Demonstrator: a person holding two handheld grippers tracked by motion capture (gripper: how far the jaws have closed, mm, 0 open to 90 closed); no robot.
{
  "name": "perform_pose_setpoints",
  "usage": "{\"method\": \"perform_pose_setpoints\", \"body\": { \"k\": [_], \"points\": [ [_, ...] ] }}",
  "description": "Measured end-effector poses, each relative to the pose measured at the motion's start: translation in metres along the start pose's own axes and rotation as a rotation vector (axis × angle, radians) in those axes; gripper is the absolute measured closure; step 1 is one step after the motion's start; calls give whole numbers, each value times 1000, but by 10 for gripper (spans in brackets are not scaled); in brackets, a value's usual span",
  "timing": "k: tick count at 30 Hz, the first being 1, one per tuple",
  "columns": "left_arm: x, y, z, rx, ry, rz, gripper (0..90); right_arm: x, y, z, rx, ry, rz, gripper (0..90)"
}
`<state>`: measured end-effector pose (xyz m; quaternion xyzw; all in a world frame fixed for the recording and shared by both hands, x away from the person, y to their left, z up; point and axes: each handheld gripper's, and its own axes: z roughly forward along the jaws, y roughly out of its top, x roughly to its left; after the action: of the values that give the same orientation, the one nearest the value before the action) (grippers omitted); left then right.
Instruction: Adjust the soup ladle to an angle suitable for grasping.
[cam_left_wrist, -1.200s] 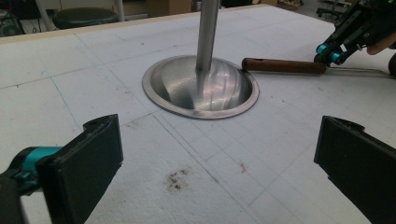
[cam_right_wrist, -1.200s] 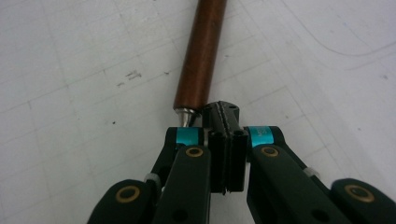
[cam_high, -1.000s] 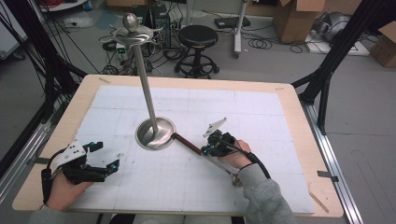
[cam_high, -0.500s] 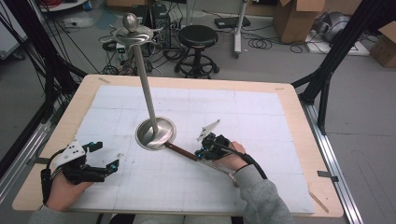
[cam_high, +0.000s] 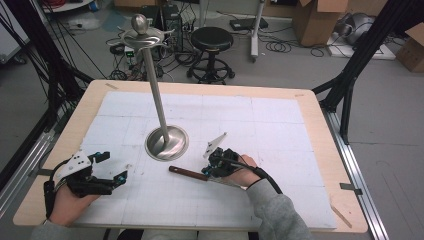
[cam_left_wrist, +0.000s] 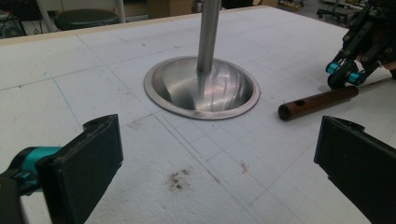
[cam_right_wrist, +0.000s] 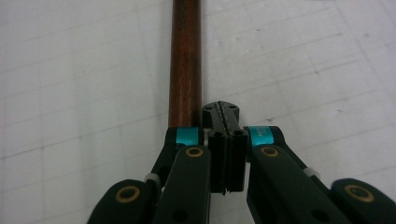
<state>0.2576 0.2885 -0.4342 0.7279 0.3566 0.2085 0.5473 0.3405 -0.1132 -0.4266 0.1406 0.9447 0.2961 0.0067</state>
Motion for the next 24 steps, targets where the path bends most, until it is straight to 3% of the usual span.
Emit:
{"method": "perform_pose_setpoints", "body": {
  "k": [7,13,15,17,19,20,24],
  "points": [
    [1,0,0,2,-3,-3,18,7,3,3,7,27,-36,900],
    [1,-1,-1,-5,-4,-9,17,7,4,-11,-29,-14,-21,898],
    [2,-1,0,-4,-8,-12,18,6,3,-18,-53,-20,-29,861],
    [2,0,1,-3,-10,-13,18,6,2,-27,-86,-25,-15,738],
    [1,0,1,-6,-13,-17,18,7,2,-29,-94,-28,-10,696],
    [2,0,0,-6,-17,-14,18,7,1,-33,-103,-16,-7,597],
    [1,0,-1,-14,-22,-11,18,8,-1,-36,-92,11,7,487]
  ]
}}
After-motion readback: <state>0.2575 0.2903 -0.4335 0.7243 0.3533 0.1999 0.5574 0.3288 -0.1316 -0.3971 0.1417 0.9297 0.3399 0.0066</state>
